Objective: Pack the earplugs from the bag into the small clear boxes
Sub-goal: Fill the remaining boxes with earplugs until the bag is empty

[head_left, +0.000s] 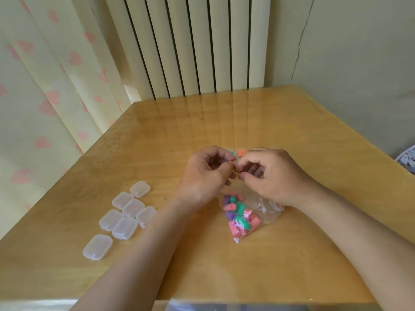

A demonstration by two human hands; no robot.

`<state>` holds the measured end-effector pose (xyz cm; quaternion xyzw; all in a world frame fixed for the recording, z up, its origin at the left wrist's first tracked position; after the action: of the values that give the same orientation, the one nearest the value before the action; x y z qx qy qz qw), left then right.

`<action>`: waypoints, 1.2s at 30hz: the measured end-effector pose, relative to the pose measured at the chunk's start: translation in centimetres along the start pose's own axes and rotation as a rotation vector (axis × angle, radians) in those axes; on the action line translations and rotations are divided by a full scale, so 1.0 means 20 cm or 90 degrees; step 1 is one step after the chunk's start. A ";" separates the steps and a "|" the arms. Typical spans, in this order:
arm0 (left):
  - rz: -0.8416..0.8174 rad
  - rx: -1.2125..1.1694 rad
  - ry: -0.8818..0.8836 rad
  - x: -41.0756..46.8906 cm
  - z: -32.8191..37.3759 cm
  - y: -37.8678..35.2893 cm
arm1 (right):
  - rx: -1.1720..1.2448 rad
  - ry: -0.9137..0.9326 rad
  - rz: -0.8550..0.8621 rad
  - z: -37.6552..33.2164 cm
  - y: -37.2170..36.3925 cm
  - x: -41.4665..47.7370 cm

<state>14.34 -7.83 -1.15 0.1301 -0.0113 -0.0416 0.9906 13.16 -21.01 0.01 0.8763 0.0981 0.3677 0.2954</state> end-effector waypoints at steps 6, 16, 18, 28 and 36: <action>0.125 0.432 -0.093 -0.03 0.11 0.26 | 0.001 0.007 -0.016 -0.03 -0.02 -0.01; 0.143 0.823 0.236 -0.05 -0.24 0.68 | -0.012 -0.019 -0.041 -0.02 -0.04 -0.01; 0.141 0.810 0.235 -0.06 -0.26 0.68 | -0.017 -0.021 -0.041 -0.03 -0.04 -0.02; 0.153 0.700 0.162 -0.03 -0.17 0.58 | -0.024 -0.034 -0.049 -0.02 -0.04 -0.02; 0.016 0.221 -0.076 -0.07 0.08 0.09 | 0.029 -0.044 0.021 0.00 0.03 -0.02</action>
<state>12.98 -6.31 0.93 0.2963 -0.0788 -0.0342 0.9512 12.74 -21.71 0.19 0.8964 0.0819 0.3399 0.2725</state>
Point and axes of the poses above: each hand's wrist, its own x-axis towards the middle knuckle, its own y-axis out of the back of the hand, z = x × y, the point moved 10 cm from there along x, towards the middle knuckle, and after that the axes turned 12 degrees about y, right-handed, at the moved point
